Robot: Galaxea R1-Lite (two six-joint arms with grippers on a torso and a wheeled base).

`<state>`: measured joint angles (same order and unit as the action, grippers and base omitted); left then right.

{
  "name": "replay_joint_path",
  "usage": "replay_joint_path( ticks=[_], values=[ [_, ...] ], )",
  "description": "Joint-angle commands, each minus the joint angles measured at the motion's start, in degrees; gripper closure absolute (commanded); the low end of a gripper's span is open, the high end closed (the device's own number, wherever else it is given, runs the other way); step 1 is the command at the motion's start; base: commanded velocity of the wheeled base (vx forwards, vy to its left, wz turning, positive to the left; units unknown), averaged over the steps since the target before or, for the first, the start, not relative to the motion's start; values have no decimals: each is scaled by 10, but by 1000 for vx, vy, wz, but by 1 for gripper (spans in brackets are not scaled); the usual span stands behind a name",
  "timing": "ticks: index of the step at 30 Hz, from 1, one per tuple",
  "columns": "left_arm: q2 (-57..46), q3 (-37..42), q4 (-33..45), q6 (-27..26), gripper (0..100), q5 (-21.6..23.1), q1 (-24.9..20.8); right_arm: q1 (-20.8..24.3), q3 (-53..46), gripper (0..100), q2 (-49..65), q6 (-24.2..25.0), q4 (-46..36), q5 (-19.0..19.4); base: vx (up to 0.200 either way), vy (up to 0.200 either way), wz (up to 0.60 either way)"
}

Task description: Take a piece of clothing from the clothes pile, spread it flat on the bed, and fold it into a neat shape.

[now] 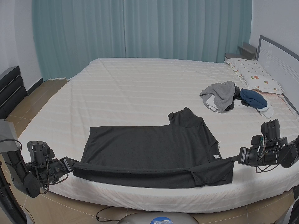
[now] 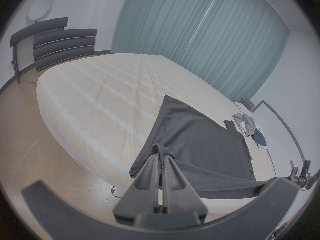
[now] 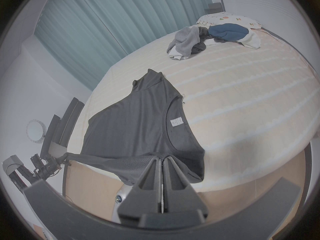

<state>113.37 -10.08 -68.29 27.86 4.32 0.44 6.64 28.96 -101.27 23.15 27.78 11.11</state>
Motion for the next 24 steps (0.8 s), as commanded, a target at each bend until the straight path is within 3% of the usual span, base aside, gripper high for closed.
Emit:
replay_joint_path(
  ticks=[1, 11, 24],
  values=[
    [-2, 2, 0, 1, 100, 0, 2, -1, 7, 100, -10, 1, 0, 1, 0, 0, 0],
    [-22, 10, 1, 0, 100, -1, -3, 0, 2, 100, 0, 1, -2, 1, 0, 0, 0],
    [35, -35, 2, 1, 100, 0, -3, 0, 37, 100, -46, 2, -2, 2, 0, 0, 0]
  ],
)
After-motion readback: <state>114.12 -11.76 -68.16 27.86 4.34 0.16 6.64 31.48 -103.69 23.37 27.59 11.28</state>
